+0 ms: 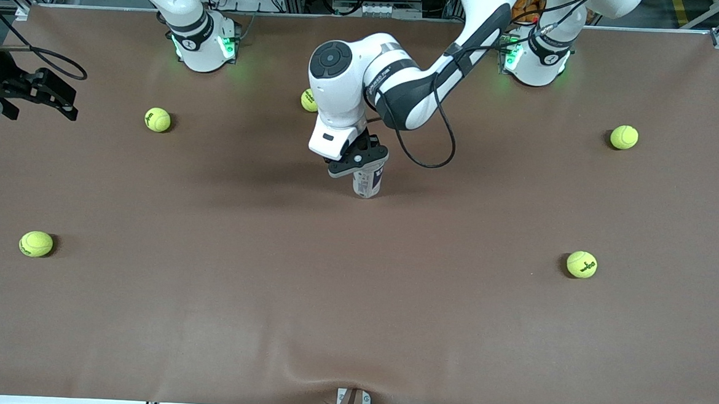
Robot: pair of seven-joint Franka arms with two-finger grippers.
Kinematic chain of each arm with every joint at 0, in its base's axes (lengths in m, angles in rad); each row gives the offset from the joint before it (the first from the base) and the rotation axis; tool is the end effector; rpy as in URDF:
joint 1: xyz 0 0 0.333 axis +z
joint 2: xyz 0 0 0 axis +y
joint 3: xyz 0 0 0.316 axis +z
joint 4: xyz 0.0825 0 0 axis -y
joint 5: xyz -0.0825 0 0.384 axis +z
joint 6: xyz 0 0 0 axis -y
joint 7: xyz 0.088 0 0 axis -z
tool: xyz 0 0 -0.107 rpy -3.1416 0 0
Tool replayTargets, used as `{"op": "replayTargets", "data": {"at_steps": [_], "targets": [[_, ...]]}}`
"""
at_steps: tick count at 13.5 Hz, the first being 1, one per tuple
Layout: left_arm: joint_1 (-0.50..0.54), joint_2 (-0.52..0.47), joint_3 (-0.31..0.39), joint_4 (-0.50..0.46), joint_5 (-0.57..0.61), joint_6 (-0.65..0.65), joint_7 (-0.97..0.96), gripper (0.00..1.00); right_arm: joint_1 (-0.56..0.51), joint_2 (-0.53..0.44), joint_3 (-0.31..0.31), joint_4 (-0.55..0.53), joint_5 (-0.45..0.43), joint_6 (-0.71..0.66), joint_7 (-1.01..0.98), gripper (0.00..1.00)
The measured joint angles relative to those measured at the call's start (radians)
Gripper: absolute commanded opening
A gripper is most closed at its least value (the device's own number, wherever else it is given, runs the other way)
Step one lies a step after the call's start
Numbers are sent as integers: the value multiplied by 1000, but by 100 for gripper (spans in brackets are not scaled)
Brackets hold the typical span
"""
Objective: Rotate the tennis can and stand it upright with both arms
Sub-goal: 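Lift and rotate the can upright with the left gripper, lower it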
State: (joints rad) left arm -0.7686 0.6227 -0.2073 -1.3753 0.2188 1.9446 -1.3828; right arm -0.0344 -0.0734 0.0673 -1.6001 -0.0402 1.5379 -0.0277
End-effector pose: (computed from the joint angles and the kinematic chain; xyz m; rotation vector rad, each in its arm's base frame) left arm 0.4384 -0.5685 0.3529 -3.0238 -0.5476 -0.0919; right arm 0.5281 0.0144 0.6476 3.0951 0.0912 0.0173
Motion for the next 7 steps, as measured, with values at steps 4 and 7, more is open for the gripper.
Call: {"op": "replayTargets", "data": {"at_steps": [4, 7], "targets": [[0, 4, 0, 2, 0, 0, 0, 69, 0, 0, 0, 0, 0, 0, 0, 100], [0, 10, 1, 2, 1, -1, -1, 100, 0, 0, 0, 0, 0, 0, 0, 100]]}}
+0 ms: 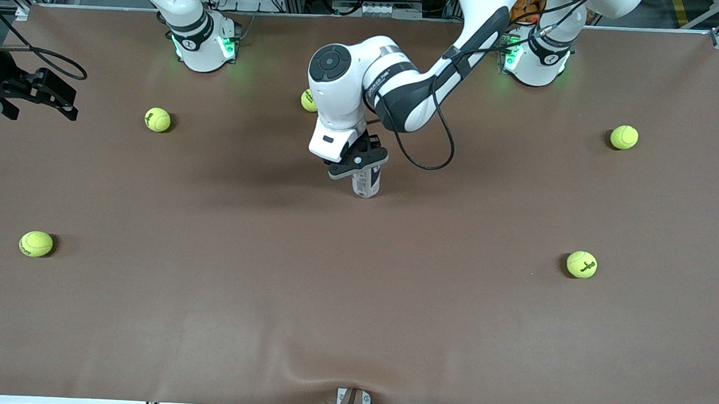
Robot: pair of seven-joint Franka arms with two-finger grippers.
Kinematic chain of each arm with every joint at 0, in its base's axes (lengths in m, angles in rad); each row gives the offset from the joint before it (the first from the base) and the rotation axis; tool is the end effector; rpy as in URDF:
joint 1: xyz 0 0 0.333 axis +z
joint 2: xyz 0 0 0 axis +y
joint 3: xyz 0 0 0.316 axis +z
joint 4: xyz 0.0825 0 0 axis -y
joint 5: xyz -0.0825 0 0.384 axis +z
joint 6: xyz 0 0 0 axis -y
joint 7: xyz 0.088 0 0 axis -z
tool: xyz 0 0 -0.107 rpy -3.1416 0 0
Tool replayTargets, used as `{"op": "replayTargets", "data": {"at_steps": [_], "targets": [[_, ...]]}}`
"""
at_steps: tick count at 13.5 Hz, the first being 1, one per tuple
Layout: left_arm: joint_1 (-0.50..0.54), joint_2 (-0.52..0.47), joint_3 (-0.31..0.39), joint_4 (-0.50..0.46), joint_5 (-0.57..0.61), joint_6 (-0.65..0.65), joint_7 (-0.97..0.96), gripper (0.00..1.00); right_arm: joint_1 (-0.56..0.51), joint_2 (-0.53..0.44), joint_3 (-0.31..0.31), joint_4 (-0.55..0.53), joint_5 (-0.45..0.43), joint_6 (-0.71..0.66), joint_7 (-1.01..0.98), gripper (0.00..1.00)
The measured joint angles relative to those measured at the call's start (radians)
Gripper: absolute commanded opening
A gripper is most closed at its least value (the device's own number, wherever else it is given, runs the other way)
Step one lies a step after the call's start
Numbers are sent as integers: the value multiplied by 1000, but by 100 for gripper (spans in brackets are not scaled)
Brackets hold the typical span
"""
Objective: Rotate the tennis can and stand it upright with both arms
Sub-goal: 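Lift and rotate the can upright with the left gripper, lower it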
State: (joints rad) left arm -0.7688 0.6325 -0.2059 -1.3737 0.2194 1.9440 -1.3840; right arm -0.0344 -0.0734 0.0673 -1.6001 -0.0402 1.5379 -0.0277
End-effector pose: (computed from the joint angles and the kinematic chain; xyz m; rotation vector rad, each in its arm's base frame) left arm 0.4392 -0.5683 0.3465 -3.0158 -0.5489 -0.0855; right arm 0.5281 0.0144 0.6476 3.0951 0.0912 0.0173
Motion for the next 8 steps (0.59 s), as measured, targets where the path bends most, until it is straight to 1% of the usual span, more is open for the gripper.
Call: {"op": "replayTargets", "data": {"at_steps": [5, 8], "targets": [[0, -1, 0, 8, 2, -5, 0, 100, 0, 0, 0, 0, 0, 0, 0, 100], [0, -13, 0, 26, 2, -60, 0, 100, 0, 0, 0, 0, 0, 0, 0, 100]]}}
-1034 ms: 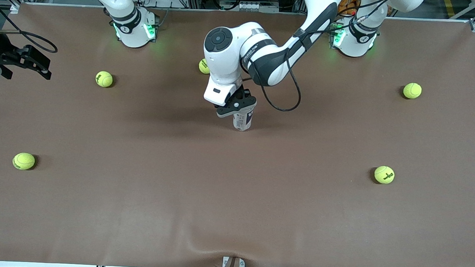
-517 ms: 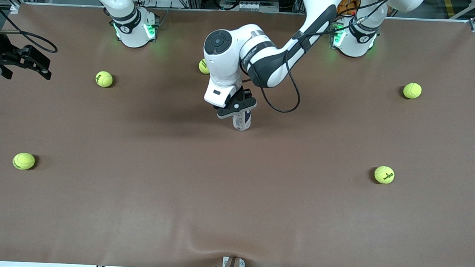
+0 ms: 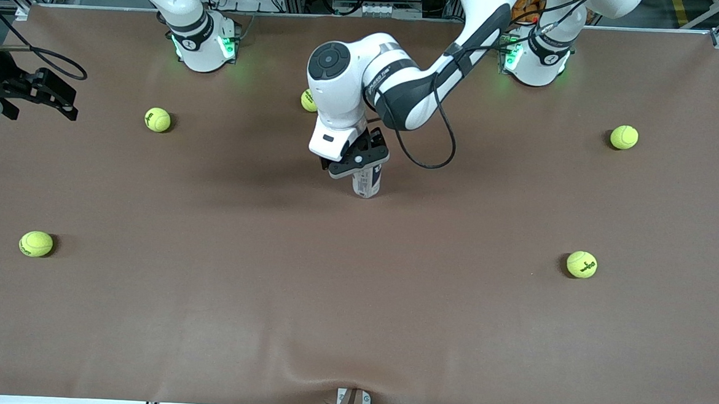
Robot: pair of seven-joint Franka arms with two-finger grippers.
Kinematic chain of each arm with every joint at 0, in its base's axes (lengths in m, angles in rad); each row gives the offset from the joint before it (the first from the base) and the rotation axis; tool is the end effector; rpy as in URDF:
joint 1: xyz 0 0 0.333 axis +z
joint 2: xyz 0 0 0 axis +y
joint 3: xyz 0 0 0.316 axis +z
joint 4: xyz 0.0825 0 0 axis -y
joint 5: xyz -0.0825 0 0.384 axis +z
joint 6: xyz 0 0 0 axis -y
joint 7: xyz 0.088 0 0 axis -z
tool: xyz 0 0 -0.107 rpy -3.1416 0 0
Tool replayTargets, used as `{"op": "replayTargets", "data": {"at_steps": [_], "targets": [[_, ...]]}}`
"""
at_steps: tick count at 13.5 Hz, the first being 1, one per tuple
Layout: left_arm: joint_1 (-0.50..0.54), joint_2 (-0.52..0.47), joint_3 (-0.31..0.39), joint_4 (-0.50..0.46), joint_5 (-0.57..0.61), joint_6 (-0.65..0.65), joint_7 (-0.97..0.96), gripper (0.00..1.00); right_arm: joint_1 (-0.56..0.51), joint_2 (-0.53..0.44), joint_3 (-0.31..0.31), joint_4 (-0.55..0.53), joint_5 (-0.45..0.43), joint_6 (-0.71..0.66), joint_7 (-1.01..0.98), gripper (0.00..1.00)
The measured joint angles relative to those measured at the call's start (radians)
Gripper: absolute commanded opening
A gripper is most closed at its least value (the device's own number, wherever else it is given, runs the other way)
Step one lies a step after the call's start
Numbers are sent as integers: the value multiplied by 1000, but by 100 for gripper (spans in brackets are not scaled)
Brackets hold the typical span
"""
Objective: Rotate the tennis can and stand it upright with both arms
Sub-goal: 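Lift and rotate the can upright with the left gripper, lower it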
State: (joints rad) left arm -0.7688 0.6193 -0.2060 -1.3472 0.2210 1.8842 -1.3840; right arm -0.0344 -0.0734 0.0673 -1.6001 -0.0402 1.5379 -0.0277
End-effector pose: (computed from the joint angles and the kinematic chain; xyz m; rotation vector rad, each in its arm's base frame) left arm 0.4401 -0.5652 0.3634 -2.9924 -0.5551 -0.0832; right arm 0.5281 0.0144 0.6476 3.0951 0.0912 0.0173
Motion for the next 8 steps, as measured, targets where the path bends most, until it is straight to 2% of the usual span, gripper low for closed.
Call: {"op": "replayTargets", "data": {"at_steps": [4, 8], "targets": [[2, -64, 0, 11, 0, -94, 0, 100, 0, 0, 0, 0, 0, 0, 0, 100], [53, -127, 0, 12, -32, -115, 40, 100, 0, 0, 0, 0, 0, 0, 0, 100]]}}
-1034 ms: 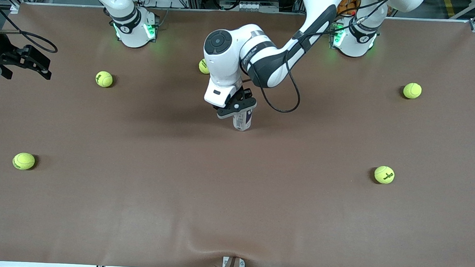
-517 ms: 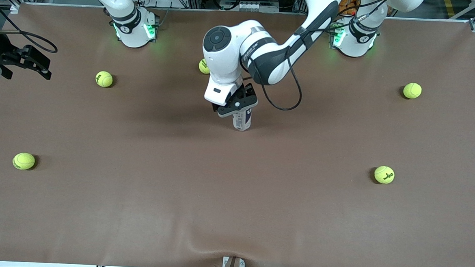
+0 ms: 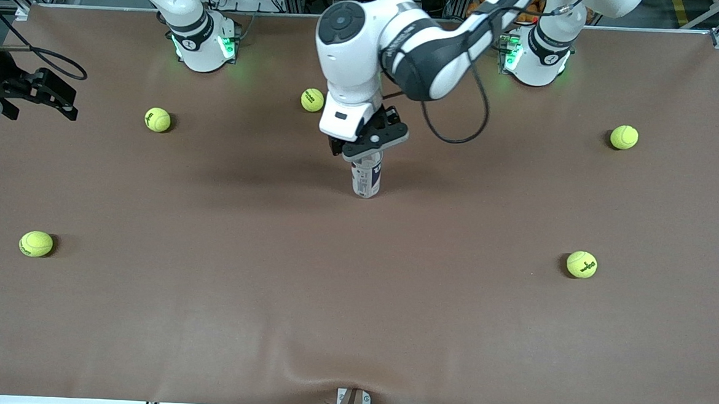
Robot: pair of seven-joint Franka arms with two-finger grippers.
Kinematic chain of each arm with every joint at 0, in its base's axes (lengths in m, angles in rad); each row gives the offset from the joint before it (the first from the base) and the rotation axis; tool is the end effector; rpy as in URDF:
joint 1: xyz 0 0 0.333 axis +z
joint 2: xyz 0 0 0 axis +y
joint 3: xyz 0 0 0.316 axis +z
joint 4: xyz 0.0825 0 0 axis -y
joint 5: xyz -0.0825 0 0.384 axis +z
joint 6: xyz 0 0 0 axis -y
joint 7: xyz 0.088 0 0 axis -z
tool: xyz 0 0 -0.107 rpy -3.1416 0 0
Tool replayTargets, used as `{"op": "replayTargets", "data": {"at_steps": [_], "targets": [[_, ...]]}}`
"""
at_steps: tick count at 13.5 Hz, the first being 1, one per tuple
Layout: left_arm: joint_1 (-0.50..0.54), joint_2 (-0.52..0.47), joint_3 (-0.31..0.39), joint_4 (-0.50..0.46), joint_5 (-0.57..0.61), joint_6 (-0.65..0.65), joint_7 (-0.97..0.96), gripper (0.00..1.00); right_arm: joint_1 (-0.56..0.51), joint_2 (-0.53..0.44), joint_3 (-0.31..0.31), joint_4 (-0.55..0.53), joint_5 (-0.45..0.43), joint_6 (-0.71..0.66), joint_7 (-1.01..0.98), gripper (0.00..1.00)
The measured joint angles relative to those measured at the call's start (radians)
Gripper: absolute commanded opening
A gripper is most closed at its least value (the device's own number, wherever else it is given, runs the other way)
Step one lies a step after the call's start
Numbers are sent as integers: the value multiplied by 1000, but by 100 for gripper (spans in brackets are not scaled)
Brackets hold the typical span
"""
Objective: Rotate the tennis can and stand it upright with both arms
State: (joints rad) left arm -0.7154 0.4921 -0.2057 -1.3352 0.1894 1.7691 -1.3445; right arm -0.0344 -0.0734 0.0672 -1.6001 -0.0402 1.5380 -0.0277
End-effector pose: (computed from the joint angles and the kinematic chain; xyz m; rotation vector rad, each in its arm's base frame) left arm 0.4555 -0.5262 0.4485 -2.9977 -0.6124 -0.0901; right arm 0.5282 0.0144 0.6476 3.0951 0.0910 0.0174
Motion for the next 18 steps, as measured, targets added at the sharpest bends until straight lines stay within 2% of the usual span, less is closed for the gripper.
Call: {"op": "replayTargets", "data": {"at_steps": [9, 18], "targets": [[286, -123, 4, 2, -22, -50, 337, 100, 0, 0, 0, 0, 0, 8, 0, 100], [466, -137, 2, 0, -26, -115, 588, 100, 4, 0, 0, 0, 0, 9, 0, 100]]}}
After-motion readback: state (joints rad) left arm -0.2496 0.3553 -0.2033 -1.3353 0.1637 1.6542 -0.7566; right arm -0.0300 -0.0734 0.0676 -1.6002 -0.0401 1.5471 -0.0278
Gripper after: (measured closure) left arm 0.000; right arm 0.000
